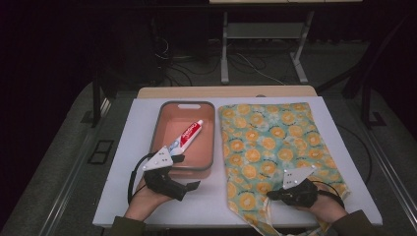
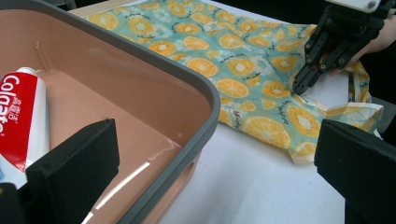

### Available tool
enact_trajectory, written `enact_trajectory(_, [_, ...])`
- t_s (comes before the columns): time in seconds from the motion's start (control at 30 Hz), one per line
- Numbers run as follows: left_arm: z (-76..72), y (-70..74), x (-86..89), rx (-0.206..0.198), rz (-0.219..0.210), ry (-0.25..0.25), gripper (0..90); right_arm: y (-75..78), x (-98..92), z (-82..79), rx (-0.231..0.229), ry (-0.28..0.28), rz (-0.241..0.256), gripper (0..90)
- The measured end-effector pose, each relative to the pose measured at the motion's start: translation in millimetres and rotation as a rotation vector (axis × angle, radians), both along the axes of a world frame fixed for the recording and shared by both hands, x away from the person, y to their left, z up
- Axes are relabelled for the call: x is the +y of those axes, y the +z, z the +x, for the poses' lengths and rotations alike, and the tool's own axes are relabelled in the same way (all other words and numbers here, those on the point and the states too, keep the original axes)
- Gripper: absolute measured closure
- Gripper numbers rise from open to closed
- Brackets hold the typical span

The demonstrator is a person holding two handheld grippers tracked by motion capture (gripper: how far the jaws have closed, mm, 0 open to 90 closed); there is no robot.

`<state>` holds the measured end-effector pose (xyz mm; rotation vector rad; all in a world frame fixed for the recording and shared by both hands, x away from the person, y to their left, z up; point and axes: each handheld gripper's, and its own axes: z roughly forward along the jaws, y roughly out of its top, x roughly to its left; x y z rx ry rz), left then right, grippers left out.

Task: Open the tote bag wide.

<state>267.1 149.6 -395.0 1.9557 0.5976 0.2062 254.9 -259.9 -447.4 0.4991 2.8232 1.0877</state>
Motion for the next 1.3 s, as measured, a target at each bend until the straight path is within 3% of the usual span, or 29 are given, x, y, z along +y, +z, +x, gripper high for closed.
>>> enact_trajectory(0.17, [0.6,0.4,0.6,-0.001,-0.001,0.002,0.0,7.3,5.6,8.0,-0.014,-0.070,0.032,90.0])
enact_trajectory(0.37, [1.0,1.0,1.2,-0.003,-0.004,0.004,0.0,11.0,18.3,31.6,-0.040,-0.164,0.048,90.0])
enact_trajectory(0.67, [1.0,1.8,2.1,-0.004,-0.008,0.004,0.0,17.4,47.1,64.1,-0.067,-0.225,0.045,90.0])
enact_trajectory(0.77, [0.5,2.1,3.2,-0.005,-0.010,0.005,0.0,19.4,55.5,73.6,-0.052,-0.227,0.036,90.0])
enact_trajectory(0.83, [0.1,2.3,3.9,-0.005,-0.014,0.006,0.0,22.6,53.6,72.9,-0.048,-0.218,0.055,84.1])
enact_trajectory(0.87, [0.1,2.4,4.3,-0.006,-0.014,0.005,0.0,28.0,46.6,67.4,-0.034,-0.186,0.072,72.6])
enact_trajectory(1.1, [-1.0,3.2,4.2,-0.009,-0.013,0.004,0.0,42.9,16.4,38.1,-0.025,-0.140,0.092,56.2])
enact_trajectory(1.17, [-1.1,3.3,3.4,-0.008,-0.012,0.003,0.0,41.5,7.3,28.4,-0.039,-0.126,0.076,48.4])
enact_trajectory(1.23, [-1.3,3.0,2.6,-0.007,-0.011,0.002,0.0,30.6,-0.9,17.1,-0.020,-0.099,0.048,38.9])
enact_trajectory(1.3, [-1.3,2.6,1.9,-0.006,-0.007,0.000,0.0,25.5,-0.5,13.9,-0.002,-0.085,0.035,36.1])
